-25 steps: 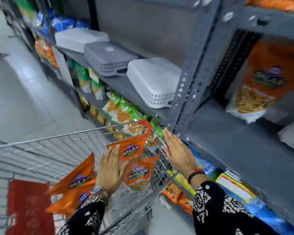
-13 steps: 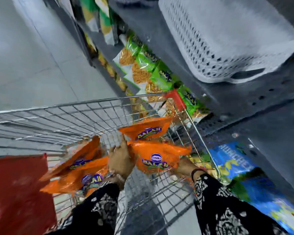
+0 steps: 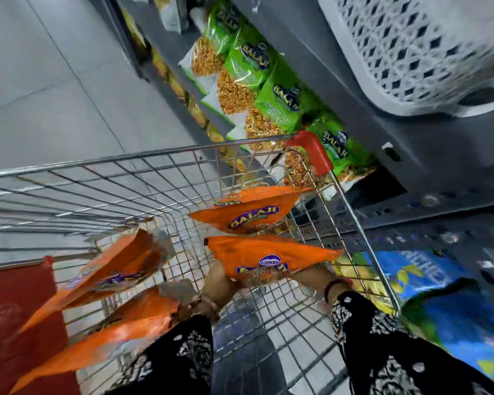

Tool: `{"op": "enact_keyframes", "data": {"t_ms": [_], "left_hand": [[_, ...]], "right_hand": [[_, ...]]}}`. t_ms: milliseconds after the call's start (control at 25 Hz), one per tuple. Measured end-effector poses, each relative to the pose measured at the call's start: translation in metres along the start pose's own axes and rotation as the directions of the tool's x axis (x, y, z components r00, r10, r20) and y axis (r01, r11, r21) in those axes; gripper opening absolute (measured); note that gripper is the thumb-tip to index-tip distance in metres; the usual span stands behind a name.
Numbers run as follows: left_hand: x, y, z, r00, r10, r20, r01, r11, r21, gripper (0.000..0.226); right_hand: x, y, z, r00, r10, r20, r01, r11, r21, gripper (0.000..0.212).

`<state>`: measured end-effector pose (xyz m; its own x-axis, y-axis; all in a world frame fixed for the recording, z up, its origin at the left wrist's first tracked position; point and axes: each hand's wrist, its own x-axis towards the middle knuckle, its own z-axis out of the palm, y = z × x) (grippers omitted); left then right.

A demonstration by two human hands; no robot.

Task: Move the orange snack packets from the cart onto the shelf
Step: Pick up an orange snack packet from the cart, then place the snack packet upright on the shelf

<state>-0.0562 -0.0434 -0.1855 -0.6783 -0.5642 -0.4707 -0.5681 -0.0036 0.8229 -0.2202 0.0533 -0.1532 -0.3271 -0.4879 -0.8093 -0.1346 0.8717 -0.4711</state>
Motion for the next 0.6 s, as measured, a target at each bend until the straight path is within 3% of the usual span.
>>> {"op": "enact_keyframes", "data": {"t_ms": [80, 240, 400, 600], "left_hand": [[0.002, 0.004, 0.004, 0.995, -0.066, -0.069, 0.061, 0.996, -0.07, 0.042], [-0.018, 0.019, -0.001, 0.989, -0.098, -0.115, 0.087, 0.992, -0.095, 0.042], [-0.056, 0.069, -0.014, 0.989, 0.086, -0.117, -0.099, 0.989, -0.111, 0.054], [-0.117, 0.16, -0.019, 0.946, 0.323, -0.007, -0.323, 0.943, -0.083, 0.064]], "right_hand": [[-0.002, -0.001, 0.0, 1.0, 0.001, -0.02, 0.0, 0.999, 0.038, 0.055], [-0.03, -0.008, -0.004, 0.995, -0.089, -0.045, 0.092, 0.993, 0.073, 0.047], [-0.093, -0.019, -0.022, 0.961, -0.249, -0.123, 0.259, 0.964, 0.066, 0.052], [-0.217, -0.016, -0.062, 0.835, -0.452, -0.315, 0.486, 0.873, 0.035, 0.055]]}}
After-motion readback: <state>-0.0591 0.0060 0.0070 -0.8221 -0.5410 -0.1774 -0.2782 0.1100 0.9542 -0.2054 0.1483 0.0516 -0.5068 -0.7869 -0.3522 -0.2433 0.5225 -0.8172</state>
